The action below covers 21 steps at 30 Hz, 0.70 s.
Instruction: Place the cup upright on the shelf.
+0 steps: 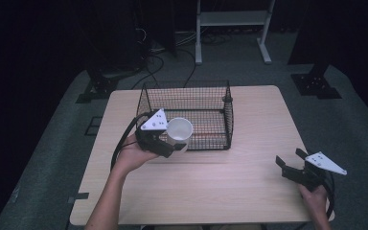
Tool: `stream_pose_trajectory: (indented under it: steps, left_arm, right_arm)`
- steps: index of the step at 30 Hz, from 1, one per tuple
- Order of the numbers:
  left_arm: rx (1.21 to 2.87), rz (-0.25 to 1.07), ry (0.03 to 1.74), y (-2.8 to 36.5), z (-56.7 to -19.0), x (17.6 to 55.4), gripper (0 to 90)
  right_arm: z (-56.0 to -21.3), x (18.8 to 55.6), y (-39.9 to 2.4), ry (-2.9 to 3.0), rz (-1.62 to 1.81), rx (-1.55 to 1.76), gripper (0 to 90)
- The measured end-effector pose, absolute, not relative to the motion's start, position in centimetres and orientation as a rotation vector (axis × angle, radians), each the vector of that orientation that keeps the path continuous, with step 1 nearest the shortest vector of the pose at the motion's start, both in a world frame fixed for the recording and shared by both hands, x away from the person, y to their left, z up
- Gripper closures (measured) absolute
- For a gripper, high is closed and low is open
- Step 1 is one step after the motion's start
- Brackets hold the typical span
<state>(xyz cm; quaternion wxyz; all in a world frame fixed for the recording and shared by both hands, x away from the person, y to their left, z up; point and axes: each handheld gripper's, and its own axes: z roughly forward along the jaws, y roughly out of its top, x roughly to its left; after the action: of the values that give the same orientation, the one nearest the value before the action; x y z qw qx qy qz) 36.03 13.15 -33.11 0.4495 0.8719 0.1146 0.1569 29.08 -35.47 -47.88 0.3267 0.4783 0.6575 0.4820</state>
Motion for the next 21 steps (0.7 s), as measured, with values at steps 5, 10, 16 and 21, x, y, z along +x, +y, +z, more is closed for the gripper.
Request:
stream_pose_trajectory:
  steps: [5, 10, 16, 21]
  left_arm:
    - [2.161, 0.393, 0.279, 12.9, -32.3, 36.6, 21.5]
    - [2.167, 0.396, 0.275, 12.5, -31.6, 37.2, 21.5]
    - [2.173, 0.399, 0.282, 12.2, -30.8, 38.2, 21.5]
    - [2.167, 0.403, 0.290, 12.1, -30.5, 39.0, 21.5]
  right_arm:
    - [-47.9, 29.1, -35.4, 1.725, 1.260, 1.246, 12.9]
    - [-47.9, 29.1, -35.5, 1.724, 1.263, 1.244, 12.9]
    - [-47.9, 29.0, -35.4, 1.725, 1.263, 1.242, 12.9]
    - [-47.9, 29.1, -35.5, 1.724, 1.265, 1.247, 12.9]
